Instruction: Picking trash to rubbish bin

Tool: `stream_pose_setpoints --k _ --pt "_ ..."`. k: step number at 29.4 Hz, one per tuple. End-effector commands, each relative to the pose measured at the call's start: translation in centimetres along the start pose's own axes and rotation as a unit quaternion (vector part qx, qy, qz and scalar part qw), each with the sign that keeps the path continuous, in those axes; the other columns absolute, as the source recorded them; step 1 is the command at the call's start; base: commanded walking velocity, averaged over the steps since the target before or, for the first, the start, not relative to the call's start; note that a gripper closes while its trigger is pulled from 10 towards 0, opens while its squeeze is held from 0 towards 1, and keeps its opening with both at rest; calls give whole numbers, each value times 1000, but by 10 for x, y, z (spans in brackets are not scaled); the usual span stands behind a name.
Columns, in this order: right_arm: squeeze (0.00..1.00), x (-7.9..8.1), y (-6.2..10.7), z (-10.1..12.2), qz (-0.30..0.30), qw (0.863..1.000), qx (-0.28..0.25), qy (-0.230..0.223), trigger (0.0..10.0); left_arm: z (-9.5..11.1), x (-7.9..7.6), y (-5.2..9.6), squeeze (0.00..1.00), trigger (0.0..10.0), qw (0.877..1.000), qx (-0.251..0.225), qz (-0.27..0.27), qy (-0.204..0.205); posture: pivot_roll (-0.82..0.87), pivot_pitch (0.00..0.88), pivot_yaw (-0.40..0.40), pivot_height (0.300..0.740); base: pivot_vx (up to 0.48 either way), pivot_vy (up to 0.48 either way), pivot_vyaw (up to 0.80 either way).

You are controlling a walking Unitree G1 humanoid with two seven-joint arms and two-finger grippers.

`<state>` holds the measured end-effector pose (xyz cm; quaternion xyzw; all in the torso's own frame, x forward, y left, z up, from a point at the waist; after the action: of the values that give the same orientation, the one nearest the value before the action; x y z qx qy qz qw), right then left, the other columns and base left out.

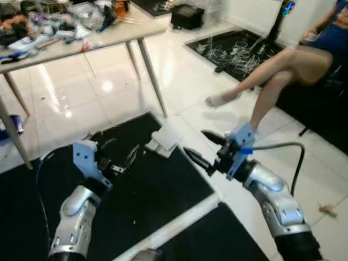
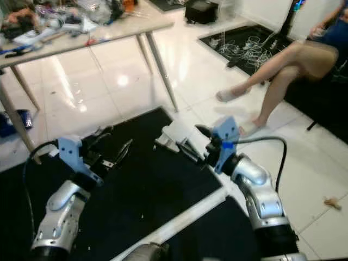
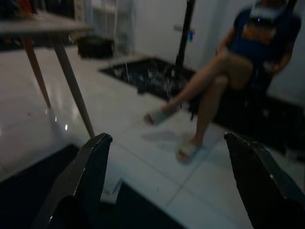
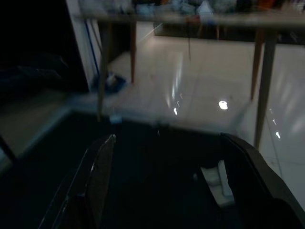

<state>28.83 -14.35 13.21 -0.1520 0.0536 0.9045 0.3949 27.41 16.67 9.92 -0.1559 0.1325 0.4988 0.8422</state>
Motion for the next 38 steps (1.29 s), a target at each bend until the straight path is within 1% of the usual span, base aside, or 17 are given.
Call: stream_pose_setpoints --k 1,13,23,27,28,29,32,34,38 --pt "0 4 -5 4 10 1000 -9 -2 10000 -3 5 6 0 10000 1000 7 15 -2 23 0 1 740 0 0 794" --pt "0 3 -5 5 9 1000 -9 0 10000 -3 7 4 0 10000 1000 8 18 -4 21 0 0 740 0 0 794" --pt "0 2 -5 5 6 1000 -11 -3 10000 -2 4 4 0 10000 1000 4 13 -6 20 0 0 740 0 0 794" --pt "0 0 -4 4 0 1000 -12 -6 10000 2 -2 4 0 10000 1000 -18 -17 -6 20 0 0 740 0 0 789" --pt "0 -2 -4 4 -3 1000 -12 -7 10000 4 -6 5 0 10000 999 -32 -34 7 17 0 0 740 0 0 788" --pt "0 -2 -4 4 -3 1000 -12 -7 10000 4 -6 5 0 10000 999 -32 -34 7 17 0 0 740 0 0 788" --pt "0 -4 -3 2 -10 1000 -14 -13 10000 7 -14 5 0 10000 996 -56 -68 26 15 0 -2 740 0 0 785" --pt "0 -5 -3 2 -15 1000 -14 -16 10000 7 -15 4 0 10000 995 -57 -73 25 15 0 -2 740 0 0 781" --pt "0 -10 -3 2 -38 999 -19 -33 10000 4 -17 5 0 10000 996 -56 -66 11 15 0 -2 740 0 0 775"
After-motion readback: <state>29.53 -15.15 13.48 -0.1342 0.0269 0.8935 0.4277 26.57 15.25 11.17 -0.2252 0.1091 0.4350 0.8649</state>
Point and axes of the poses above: a point about 5 cm out from each wrist's last joint towards the gripper, its own y axis pointing back from the gripper into the wrist, its own z axis along the axis of the wrist's last joint, x = y × z, the point moved 1 cm from there along -y, pointing out of the wrist towards the gripper, and after that the axes turned 15 degrees about y, right-handed, at the moved point
